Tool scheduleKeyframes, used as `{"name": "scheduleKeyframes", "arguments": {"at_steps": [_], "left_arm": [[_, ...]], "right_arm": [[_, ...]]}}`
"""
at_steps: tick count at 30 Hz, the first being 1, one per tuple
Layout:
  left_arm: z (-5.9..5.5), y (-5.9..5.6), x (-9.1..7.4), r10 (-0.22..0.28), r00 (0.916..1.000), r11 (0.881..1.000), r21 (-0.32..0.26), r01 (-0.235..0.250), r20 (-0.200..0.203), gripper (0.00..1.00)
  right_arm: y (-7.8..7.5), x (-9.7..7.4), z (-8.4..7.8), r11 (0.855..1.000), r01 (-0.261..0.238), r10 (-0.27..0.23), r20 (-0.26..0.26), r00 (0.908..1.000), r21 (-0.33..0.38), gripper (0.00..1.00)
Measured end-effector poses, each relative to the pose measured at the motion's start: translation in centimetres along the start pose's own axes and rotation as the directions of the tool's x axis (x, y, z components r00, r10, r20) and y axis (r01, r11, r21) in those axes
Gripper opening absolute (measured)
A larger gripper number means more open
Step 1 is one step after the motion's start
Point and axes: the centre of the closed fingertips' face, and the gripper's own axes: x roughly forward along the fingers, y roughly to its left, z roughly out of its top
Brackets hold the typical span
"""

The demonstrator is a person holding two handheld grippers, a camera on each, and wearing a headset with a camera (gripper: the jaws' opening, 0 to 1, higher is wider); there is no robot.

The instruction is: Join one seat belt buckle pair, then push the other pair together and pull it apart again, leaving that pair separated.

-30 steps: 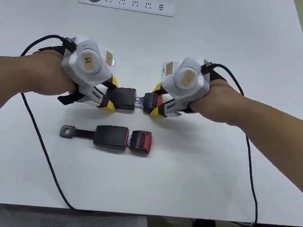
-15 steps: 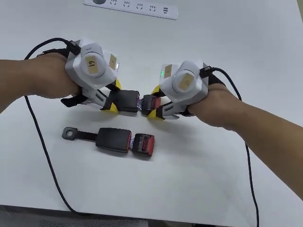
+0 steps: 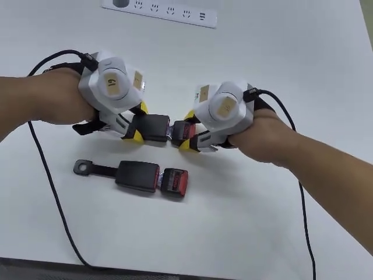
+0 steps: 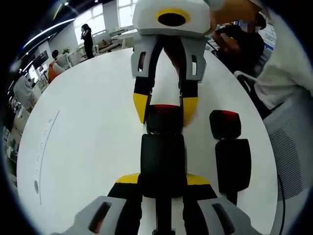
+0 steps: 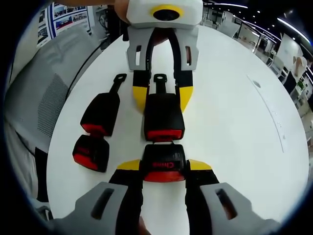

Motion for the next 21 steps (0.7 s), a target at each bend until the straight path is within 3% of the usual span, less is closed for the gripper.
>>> {"name": "scheduleKeyframes", "arguments": {"at_steps": [10,19,21], "left_arm": [[-0.1,0.0,0.2,0.002,1.0000,1.000,0.000,-0.002,0.006,0.32],[-0.2,0.1,0.2,-0.001,1.0000,1.000,-0.003,0.001,0.004,0.32],[-0.5,0.4,0.5,-0.003,1.0000,1.000,-0.003,0.003,0.008,0.32]], "right_arm": [[0.0,0.1,-0.2,1.000,0.001,-0.001,-0.001,1.0000,0.005,0.31],[0.2,-0.8,-1.6,1.000,0.006,-0.006,-0.003,1.0000,0.021,0.31],[0.1,-1.0,-1.7,1.000,0.007,-0.007,0.022,0.9997,0.019,0.32]]}}
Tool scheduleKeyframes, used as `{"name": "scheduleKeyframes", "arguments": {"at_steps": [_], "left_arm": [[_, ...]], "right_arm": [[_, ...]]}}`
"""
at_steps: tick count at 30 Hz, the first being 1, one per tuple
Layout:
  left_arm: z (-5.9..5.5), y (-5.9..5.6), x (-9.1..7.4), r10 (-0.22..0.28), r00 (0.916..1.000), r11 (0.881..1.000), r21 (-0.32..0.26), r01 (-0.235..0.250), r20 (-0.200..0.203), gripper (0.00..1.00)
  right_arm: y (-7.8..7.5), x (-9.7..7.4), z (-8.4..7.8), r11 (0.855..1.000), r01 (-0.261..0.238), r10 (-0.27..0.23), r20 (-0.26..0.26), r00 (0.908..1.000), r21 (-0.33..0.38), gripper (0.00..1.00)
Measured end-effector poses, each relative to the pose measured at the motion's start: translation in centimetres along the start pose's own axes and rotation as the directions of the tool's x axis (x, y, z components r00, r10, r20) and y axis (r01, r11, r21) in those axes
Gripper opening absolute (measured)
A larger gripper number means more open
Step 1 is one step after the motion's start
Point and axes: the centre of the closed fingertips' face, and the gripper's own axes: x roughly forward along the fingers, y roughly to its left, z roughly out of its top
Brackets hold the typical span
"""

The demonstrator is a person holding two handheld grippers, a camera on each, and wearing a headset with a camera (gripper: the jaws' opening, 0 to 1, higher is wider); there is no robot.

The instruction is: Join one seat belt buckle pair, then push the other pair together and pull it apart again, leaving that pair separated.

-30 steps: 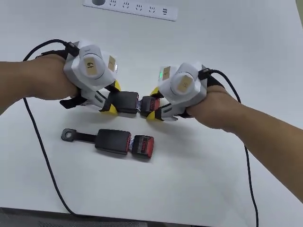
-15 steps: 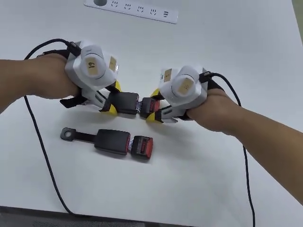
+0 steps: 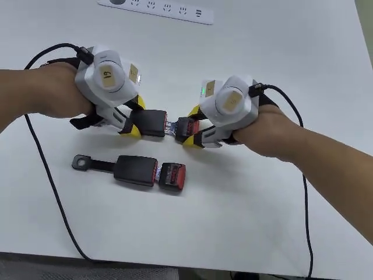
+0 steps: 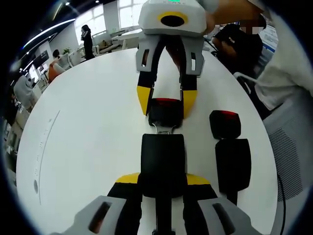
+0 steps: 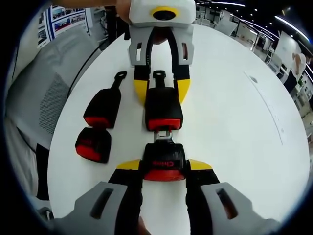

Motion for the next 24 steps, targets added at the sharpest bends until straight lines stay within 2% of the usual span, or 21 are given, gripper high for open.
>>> {"name": "scheduleKeyframes", "arguments": {"at_steps": [3,9,11,19,24], "left_arm": [[0.5,-0.6,0.2,-0.001,1.0000,1.000,0.008,0.001,-0.009,0.32],[0.6,-0.6,0.1,-0.002,0.9999,1.000,0.007,0.002,-0.011,0.32],[0.7,-0.7,0.1,-0.002,0.9999,1.000,0.008,0.002,-0.014,0.32],[0.7,-0.5,-0.1,-0.002,0.9999,1.000,0.010,0.002,-0.013,0.33],[1.0,-0.6,-0.1,0.000,0.9999,1.000,0.005,0.000,-0.017,0.33]], "right_arm": [[0.2,-0.3,-0.4,1.000,0.000,0.000,0.000,1.0000,0.000,0.32],[-0.2,-1.0,-1.7,1.000,0.015,-0.015,-0.010,0.9998,0.008,0.32],[0.1,-1.4,-2.3,1.000,0.015,-0.015,-0.013,0.9998,0.003,0.32],[-0.2,-3.7,-5.5,0.999,0.033,-0.032,-0.053,0.9981,0.020,0.33],[0.0,-5.0,-7.5,0.998,0.024,-0.021,-0.051,0.9984,0.051,0.33]]}}
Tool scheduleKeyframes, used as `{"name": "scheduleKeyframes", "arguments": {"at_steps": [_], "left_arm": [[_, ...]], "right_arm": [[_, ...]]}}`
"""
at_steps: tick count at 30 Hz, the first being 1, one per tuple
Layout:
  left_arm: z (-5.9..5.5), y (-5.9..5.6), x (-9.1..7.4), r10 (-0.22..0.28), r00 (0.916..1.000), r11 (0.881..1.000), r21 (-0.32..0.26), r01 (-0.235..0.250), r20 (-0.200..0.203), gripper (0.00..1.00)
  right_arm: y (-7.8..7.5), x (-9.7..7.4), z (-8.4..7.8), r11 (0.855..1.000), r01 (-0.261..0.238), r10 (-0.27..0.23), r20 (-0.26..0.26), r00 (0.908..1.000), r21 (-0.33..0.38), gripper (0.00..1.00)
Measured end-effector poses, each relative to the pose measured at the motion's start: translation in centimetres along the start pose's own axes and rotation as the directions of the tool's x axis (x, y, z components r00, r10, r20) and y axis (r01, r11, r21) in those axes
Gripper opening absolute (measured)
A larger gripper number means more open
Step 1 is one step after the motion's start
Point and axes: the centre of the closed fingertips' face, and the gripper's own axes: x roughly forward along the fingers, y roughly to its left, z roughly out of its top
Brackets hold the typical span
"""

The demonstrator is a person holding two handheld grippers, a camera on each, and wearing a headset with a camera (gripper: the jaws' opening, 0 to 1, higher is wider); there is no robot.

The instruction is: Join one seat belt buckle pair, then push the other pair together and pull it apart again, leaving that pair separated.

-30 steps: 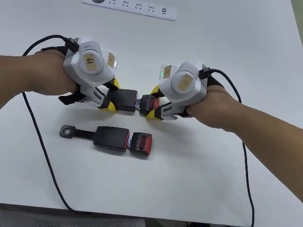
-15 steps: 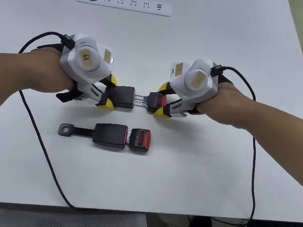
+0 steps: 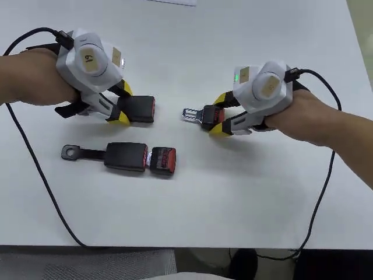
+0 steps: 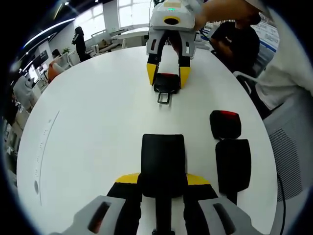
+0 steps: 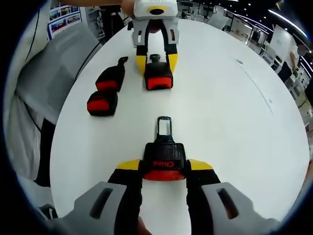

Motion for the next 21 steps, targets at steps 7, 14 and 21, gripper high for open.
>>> {"name": "scheduleKeyframes", "arguments": {"at_steps": [7,14,21], "left_arm": [[-0.1,0.2,-0.1,0.002,1.0000,1.000,0.000,-0.002,-0.007,0.33],[0.0,-0.2,-0.3,0.011,0.9999,1.000,-0.012,-0.011,-0.005,0.33],[-0.1,0.1,-0.7,0.044,0.9990,0.999,-0.011,-0.044,0.002,0.41]], "right_arm": [[-0.2,-0.9,-1.5,1.000,0.011,-0.011,-0.015,0.9998,0.007,0.33],[-0.3,-0.9,-1.5,1.000,0.017,-0.017,-0.032,0.9993,-0.003,0.34],[-0.9,-1.3,-1.1,0.997,0.079,-0.079,-0.039,0.9961,0.009,0.41]]}}
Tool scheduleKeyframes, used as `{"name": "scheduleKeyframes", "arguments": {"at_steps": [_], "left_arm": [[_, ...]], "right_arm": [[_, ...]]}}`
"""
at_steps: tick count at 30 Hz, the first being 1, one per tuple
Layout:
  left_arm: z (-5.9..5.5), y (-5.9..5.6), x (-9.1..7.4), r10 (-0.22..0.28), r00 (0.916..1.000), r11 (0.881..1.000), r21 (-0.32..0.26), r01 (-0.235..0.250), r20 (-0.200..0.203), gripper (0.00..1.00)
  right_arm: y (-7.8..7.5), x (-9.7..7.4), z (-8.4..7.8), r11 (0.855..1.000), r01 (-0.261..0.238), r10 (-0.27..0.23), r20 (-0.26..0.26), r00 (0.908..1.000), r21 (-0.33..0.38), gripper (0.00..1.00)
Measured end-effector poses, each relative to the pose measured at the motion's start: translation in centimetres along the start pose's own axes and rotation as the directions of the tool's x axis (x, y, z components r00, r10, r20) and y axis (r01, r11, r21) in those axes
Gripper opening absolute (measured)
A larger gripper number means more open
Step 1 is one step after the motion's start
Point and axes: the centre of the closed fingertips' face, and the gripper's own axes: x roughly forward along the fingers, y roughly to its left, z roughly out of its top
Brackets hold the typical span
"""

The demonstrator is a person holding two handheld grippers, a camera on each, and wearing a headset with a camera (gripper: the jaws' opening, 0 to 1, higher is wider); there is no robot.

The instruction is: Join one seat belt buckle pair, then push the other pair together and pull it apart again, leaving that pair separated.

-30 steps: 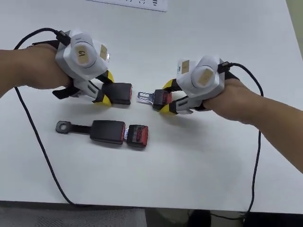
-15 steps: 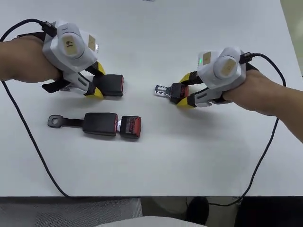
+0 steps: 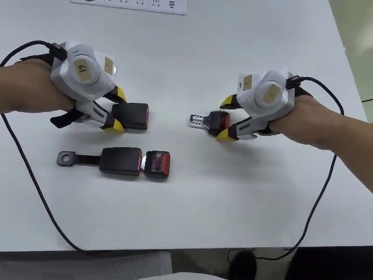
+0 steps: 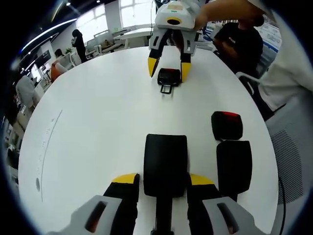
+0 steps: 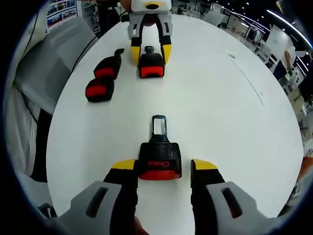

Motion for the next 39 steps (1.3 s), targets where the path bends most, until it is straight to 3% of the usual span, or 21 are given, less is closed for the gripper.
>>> {"name": "scheduleKeyframes", "arguments": {"at_steps": [1,4,7,11,15,17,18,21,23,25,26,27,29,32,35,36,37,39], "left_arm": [[0.2,0.4,-0.4,0.030,0.9995,1.000,0.007,-0.030,0.009,0.42],[0.4,1.1,-1.2,0.061,0.9977,0.998,-0.025,-0.061,0.028,0.47],[1.0,0.1,-2.6,0.067,0.9969,0.997,-0.034,-0.066,0.042,0.49],[0.8,-0.6,-3.8,0.100,0.9926,0.994,-0.056,-0.096,0.069,0.51],[0.8,-2.6,-5.3,0.110,0.9839,0.981,-0.171,-0.086,0.141,0.52],[0.5,-3.4,-6.0,0.127,0.9749,0.972,-0.221,-0.085,0.183,0.54],[1.0,-4.3,-6.7,0.138,0.9700,0.967,-0.240,-0.088,0.200,0.56],[-0.2,-5.1,-7.3,0.149,0.9688,0.966,-0.237,-0.101,0.198,0.61],[-0.9,-5.7,-7.9,0.174,0.9654,0.960,-0.252,-0.122,0.194,0.66],[-1.0,-6.2,-8.7,0.216,0.9510,0.936,-0.324,-0.137,0.221,0.71],[-0.8,-6.1,-9.3,0.261,0.9287,0.918,-0.364,-0.155,0.263,0.76],[-0.9,-6.4,-9.5,0.270,0.9209,0.908,-0.391,-0.147,0.281,0.80],[-2.0,-7.2,-9.8,0.286,0.9147,0.886,-0.443,-0.139,0.285,0.81],[-3.2,-8.3,-10.0,0.293,0.9157,0.879,-0.453,-0.146,0.274,0.83],[-2.7,-9.3,-10.6,0.327,0.8912,0.841,-0.527,-0.123,0.315,0.87],[-2.8,-9.4,-11.0,0.338,0.8844,0.834,-0.539,-0.122,0.322,0.88],[-3.0,-9.6,-11.1,0.343,0.8829,0.835,-0.535,-0.129,0.321,0.90],[-3.6,-9.8,-11.4,0.351,0.8824,0.830,-0.540,-0.138,0.313,0.91]], "right_arm": [[-0.1,-0.2,0.4,1.000,0.010,-0.010,0.013,0.9999,0.004,0.42],[0.4,-1.4,1.5,1.000,0.023,-0.023,0.033,0.9992,0.020,0.43],[1.0,-2.4,2.4,0.997,0.047,-0.051,0.063,0.9967,0.054,0.45],[2.4,-3.7,3.7,0.992,0.075,-0.085,0.105,0.9908,0.099,0.47],[3.7,-4.8,4.7,0.979,0.075,-0.107,0.165,0.9804,0.190,0.51],[4.3,-5.3,4.6,0.975,0.086,-0.121,0.168,0.9784,0.203,0.53],[4.7,-5.5,4.6,0.975,0.089,-0.124,0.165,0.9785,0.204,0.56],[5.9,-6.2,4.3,0.970,0.104,-0.140,0.154,0.9782,0.219,0.60],[6.5,-6.5,4.0,0.964,0.112,-0.152,0.153,0.9765,0.243,0.63],[7.0,-6.7,3.6,0.955,0.106,-0.155,0.159,0.9750,0.278,0.64],[7.3,-6.7,3.3,0.943,0.107,-0.163,0.158,0.9738,0.314,0.65],[7.4,-6.8,3.0,0.939,0.114,-0.172,0.157,0.9725,0.324,0.66],[7.9,-6.9,2.5,0.934,0.119,-0.181,0.158,0.9707,0.337,0.67],[8.6,-7.4,1.9,0.919,0.136,-0.206,0.157,0.9658,0.370,0.69],[9.3,-7.5,1.9,0.900,0.133,-0.230,0.192,0.9541,0.415,0.75],[9.6,-7.5,2.4,0.888,0.127,-0.248,0.227,0.9418,0.441,0.79],[9.5,-7.5,2.6,0.885,0.139,-0.268,0.242,0.9327,0.445,0.86],[10.5,-7.5,2.8,0.887,0.154,-0.277,0.234,0.9321,0.435,0.91]]}}
